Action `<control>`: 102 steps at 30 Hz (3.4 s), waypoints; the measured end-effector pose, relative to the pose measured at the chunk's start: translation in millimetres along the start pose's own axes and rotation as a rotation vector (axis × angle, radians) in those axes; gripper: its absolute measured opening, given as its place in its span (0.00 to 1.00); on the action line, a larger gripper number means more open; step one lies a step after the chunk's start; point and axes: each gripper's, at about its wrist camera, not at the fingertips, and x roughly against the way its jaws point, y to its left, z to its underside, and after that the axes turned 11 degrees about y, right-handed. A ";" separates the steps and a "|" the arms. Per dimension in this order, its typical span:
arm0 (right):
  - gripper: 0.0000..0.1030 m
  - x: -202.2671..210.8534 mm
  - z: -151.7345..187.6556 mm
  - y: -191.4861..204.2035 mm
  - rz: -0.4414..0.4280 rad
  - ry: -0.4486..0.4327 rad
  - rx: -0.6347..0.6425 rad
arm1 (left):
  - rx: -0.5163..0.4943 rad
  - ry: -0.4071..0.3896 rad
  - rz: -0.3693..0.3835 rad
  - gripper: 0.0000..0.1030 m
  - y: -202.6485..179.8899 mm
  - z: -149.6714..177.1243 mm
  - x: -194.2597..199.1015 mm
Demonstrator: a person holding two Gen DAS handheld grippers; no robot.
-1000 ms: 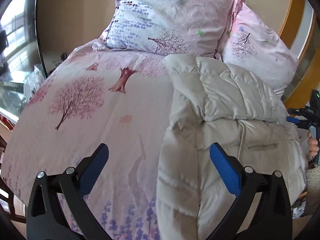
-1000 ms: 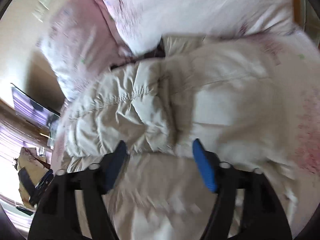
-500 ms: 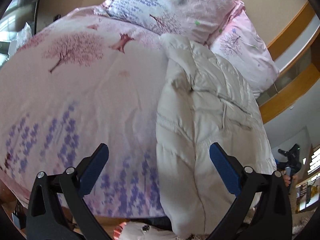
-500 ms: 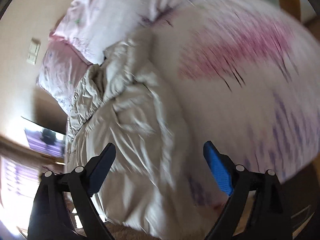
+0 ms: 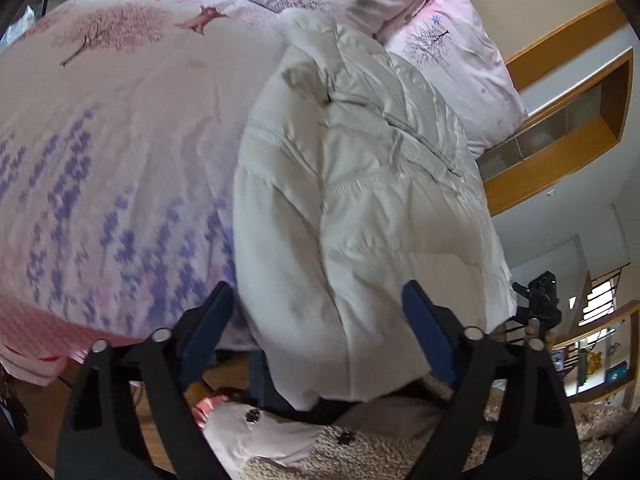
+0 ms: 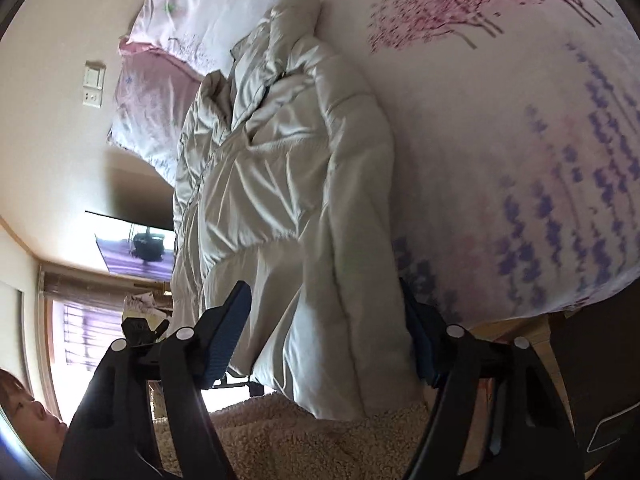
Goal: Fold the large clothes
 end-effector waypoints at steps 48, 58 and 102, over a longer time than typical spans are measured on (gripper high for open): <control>0.15 44.9 -64.0 196.1 0.211 -0.579 0.443 | -0.132 -0.460 -0.170 0.12 -99.3 -136.3 75.4; 0.15 24.7 -152.9 231.3 0.323 -0.620 0.407 | -0.108 -0.465 -0.243 0.12 -106.8 -247.1 61.6; 0.33 -112.7 -206.1 249.8 0.628 -0.257 0.544 | -0.264 -0.273 -0.312 0.85 -114.2 -267.7 -34.2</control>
